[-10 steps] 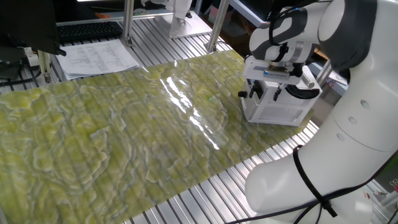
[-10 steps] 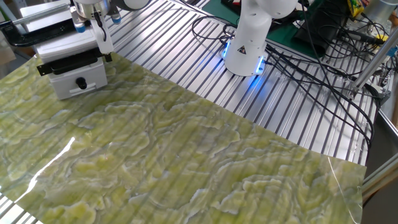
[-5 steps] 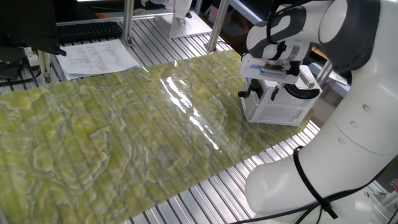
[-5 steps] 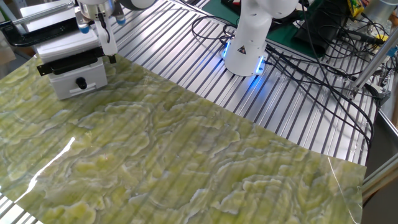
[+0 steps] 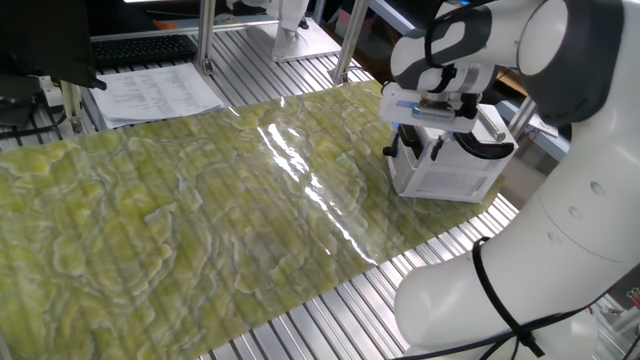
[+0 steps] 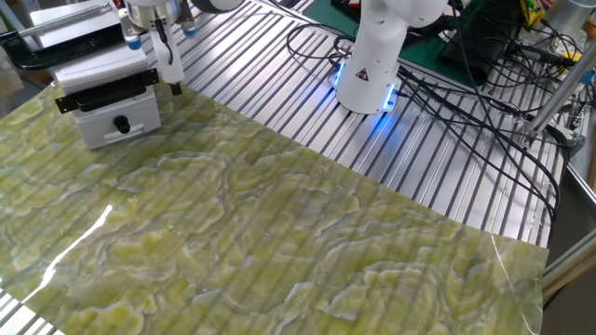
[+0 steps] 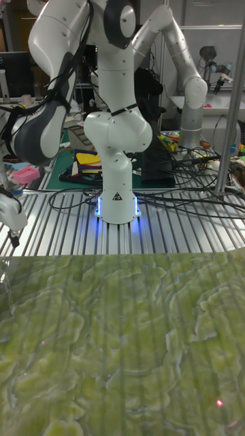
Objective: Grasp the handle and close the drawer
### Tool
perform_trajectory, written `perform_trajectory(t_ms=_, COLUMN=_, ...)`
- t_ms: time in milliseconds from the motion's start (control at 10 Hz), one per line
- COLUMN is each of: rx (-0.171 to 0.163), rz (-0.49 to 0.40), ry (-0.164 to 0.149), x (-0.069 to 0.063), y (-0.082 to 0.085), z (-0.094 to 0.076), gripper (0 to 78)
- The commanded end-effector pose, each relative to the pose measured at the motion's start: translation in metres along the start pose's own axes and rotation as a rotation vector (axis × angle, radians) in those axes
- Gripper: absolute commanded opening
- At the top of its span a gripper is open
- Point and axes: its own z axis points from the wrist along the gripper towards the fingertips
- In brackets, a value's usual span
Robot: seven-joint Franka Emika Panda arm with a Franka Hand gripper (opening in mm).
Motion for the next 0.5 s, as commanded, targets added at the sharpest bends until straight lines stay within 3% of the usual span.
perform_trajectory(t_ms=100, rx=-0.042, rz=-0.053, ry=0.013, x=0.017, y=0.027, z=-0.023, gripper=77.4)
perform_trajectory(t_ms=300, rx=-0.069, rz=-0.084, ry=0.001, x=0.021, y=0.039, z=-0.028, gripper=77.4)
perform_trajectory(t_ms=400, rx=-0.106, rz=-0.126, ry=-0.019, x=0.026, y=0.053, z=-0.028, gripper=77.4)
perform_trajectory(t_ms=500, rx=-0.107, rz=-0.137, ry=-0.023, x=0.027, y=0.061, z=-0.027, gripper=77.4)
